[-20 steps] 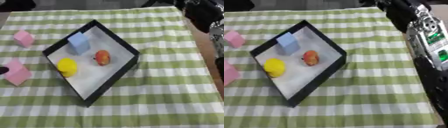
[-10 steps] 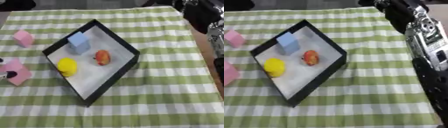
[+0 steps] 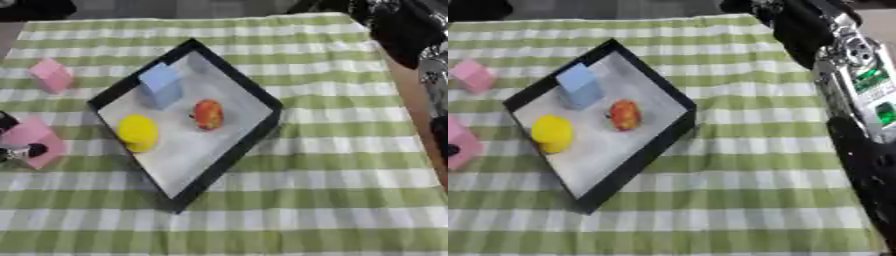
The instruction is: Pick up objects on the table and place them in the box.
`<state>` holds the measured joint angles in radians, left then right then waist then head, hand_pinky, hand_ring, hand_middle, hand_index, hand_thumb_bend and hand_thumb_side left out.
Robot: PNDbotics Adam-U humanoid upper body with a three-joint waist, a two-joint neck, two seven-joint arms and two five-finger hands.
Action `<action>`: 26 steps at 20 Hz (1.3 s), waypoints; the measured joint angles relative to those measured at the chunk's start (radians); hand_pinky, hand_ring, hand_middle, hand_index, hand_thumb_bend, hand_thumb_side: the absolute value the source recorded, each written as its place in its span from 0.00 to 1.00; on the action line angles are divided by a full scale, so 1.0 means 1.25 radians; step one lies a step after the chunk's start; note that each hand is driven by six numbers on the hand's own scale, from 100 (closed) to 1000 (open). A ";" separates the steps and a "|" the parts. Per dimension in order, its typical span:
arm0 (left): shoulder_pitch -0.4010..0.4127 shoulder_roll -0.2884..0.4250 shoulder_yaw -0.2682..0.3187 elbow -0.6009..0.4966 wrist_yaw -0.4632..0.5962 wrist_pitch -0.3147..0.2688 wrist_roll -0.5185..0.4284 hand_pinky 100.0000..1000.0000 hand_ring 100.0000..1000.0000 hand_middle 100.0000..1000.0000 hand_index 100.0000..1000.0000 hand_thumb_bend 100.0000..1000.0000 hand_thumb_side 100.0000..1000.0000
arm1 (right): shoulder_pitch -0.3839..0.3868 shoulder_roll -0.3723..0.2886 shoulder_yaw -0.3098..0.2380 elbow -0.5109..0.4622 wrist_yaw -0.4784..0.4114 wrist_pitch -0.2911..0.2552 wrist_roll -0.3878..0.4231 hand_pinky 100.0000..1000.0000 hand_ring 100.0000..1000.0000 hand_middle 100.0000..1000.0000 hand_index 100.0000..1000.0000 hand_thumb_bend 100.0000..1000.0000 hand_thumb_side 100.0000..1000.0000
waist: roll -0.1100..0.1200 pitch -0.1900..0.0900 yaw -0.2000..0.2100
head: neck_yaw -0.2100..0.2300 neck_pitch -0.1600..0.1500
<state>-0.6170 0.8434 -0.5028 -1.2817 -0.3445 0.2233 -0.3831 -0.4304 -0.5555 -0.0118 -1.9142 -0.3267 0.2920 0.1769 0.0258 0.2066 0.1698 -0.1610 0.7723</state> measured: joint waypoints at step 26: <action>-0.001 -0.003 -0.007 -0.041 0.029 0.015 -0.014 0.71 0.55 0.42 0.56 0.28 0.00 | 0.000 0.001 0.000 0.005 0.001 0.003 0.002 0.96 0.73 0.63 0.73 0.00 0.54 | 0.000 0.000 -0.002 | 0.001 0.000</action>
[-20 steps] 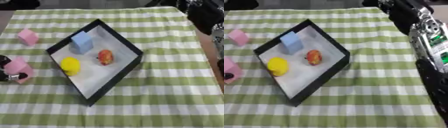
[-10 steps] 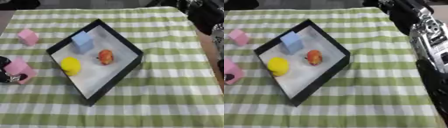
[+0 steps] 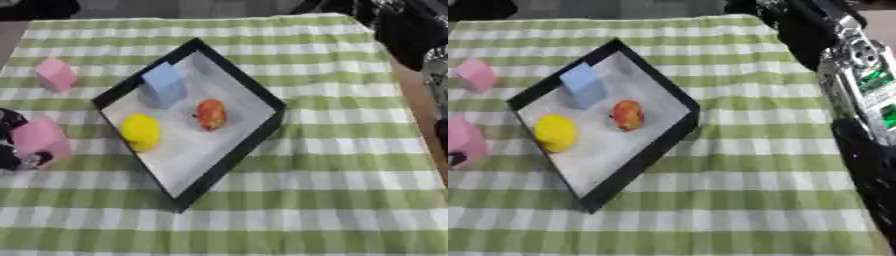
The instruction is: Pick up objects on the table and place them in the box.
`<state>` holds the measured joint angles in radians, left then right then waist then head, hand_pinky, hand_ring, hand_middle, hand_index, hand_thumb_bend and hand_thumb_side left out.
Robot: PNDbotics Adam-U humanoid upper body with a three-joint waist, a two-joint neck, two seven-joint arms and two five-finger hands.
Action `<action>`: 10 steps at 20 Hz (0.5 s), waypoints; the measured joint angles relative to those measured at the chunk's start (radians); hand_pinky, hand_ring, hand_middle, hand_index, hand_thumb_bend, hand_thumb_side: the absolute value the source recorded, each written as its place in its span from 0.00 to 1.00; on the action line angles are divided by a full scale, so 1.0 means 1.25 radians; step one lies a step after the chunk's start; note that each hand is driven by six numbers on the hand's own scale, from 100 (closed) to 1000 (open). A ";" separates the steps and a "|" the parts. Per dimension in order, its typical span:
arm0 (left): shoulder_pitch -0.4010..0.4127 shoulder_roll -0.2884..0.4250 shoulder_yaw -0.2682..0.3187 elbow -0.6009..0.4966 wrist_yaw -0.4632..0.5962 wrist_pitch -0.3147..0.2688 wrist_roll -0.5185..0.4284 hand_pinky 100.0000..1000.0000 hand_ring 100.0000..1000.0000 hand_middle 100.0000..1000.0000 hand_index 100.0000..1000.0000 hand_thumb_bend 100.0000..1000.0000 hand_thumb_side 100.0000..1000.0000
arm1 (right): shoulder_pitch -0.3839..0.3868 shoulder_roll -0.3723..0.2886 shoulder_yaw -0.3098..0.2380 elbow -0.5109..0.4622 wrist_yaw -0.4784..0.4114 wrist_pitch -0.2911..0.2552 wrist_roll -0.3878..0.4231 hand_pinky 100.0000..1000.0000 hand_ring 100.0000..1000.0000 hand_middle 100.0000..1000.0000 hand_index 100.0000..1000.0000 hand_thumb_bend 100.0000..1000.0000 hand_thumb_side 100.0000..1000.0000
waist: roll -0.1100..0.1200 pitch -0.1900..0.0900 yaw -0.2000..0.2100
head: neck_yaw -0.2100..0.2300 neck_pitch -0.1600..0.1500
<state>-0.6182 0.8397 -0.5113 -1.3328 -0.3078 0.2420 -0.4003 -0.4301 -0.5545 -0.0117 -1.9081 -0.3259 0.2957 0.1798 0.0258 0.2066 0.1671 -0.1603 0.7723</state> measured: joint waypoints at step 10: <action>-0.010 0.046 0.039 -0.169 -0.004 -0.057 0.072 0.68 0.50 0.39 0.52 0.17 0.00 | 0.000 0.000 0.000 0.001 0.000 0.000 0.000 0.96 0.73 0.63 0.73 0.00 0.54 | 0.000 0.000 -0.001 | -0.009 0.000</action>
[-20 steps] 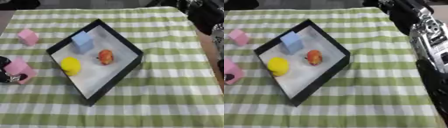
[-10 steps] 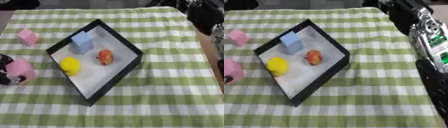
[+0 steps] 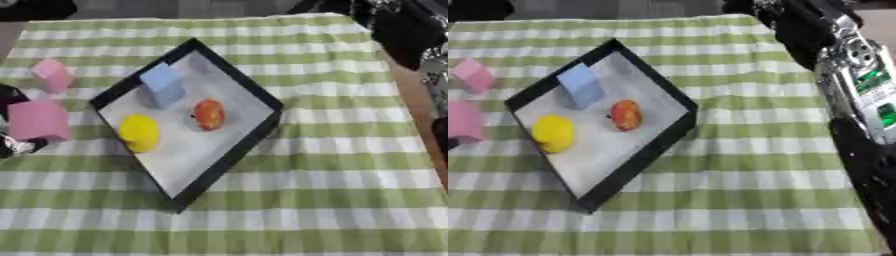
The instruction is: Pick up objects on the table and place them in the box.
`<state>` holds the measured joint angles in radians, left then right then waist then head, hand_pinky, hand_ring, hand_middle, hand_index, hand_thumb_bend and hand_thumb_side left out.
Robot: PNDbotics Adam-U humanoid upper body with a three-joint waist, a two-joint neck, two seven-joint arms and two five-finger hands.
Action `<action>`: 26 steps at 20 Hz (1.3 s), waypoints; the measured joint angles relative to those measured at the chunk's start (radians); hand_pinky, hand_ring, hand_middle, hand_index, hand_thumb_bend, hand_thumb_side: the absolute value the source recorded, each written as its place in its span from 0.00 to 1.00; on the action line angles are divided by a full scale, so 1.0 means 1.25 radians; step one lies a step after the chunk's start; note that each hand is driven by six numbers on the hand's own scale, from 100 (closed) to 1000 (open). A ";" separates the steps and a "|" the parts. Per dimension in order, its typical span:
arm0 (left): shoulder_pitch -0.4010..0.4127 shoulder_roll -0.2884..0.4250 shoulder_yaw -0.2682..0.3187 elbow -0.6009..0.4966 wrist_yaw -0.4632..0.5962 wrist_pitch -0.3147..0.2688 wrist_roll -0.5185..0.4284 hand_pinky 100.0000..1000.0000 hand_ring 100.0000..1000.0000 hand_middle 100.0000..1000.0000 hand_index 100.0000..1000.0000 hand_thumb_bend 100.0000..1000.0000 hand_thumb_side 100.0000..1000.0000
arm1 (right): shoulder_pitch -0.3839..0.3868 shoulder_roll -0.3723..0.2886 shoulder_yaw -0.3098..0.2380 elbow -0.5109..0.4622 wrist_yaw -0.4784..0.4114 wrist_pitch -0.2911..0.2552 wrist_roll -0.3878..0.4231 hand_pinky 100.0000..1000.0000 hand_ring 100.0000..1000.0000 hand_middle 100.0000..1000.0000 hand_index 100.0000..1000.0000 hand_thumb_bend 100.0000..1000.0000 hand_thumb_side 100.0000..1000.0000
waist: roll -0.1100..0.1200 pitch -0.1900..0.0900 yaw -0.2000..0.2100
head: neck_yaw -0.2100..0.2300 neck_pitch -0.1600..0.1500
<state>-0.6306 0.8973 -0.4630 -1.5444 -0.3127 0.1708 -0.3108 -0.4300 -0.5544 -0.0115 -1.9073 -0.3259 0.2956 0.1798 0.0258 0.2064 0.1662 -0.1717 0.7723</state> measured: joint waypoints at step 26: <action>-0.306 -0.313 -0.037 0.113 -0.186 -0.243 -0.122 0.68 0.50 0.40 0.51 0.27 0.00 | -0.001 0.007 0.009 0.002 -0.005 0.004 0.004 0.96 0.73 0.63 0.73 0.00 0.54 | 0.009 -0.001 -0.010 | -0.033 0.000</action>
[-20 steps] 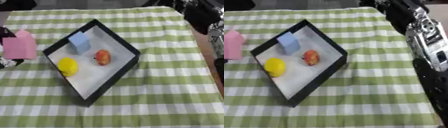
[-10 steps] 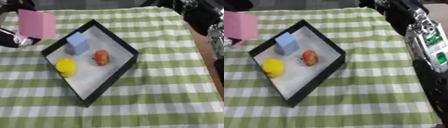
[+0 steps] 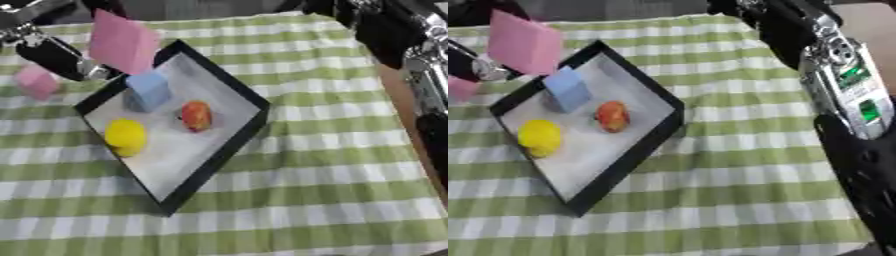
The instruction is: Pick up objects on the table and place them in the box.
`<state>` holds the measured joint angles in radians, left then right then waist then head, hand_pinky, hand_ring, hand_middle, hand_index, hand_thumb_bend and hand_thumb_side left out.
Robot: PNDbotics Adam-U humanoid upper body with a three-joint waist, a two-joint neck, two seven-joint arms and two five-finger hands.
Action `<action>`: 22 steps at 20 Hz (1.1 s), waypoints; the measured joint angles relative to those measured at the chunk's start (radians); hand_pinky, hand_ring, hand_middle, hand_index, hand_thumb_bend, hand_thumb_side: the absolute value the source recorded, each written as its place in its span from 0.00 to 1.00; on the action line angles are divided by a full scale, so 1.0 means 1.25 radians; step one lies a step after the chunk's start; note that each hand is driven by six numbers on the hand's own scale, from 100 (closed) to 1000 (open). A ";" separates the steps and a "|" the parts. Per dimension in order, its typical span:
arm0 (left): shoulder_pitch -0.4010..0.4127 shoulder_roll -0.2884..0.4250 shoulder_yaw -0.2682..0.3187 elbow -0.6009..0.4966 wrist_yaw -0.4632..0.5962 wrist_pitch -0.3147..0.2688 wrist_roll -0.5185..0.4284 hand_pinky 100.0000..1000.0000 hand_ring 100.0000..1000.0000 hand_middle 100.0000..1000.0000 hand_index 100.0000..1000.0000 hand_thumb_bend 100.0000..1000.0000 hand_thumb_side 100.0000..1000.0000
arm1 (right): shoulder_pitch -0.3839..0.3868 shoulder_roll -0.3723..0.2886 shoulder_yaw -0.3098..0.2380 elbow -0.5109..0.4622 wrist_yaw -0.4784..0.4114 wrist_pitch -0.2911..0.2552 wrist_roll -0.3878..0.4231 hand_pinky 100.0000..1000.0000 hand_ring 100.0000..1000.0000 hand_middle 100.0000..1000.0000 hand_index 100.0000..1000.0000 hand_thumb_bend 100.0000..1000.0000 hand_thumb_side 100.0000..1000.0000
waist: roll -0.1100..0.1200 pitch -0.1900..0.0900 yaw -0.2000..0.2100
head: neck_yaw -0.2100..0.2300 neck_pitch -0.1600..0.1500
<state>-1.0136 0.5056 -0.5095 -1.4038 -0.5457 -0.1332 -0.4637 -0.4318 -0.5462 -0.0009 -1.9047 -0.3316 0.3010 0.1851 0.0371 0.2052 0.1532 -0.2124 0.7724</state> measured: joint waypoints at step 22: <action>0.008 -0.110 0.006 0.161 -0.061 -0.158 -0.060 0.82 0.77 0.75 0.80 0.33 0.00 | -0.006 0.001 0.001 0.000 -0.003 0.001 0.001 0.96 0.73 0.63 0.73 0.00 0.54 | 0.000 0.000 -0.009 | -0.021 0.000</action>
<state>-1.0041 0.3680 -0.5022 -1.2023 -0.6216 -0.3311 -0.5392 -0.4393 -0.5454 0.0009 -1.9043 -0.3358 0.3028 0.1868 0.0371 0.2051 0.1425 -0.2381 0.7724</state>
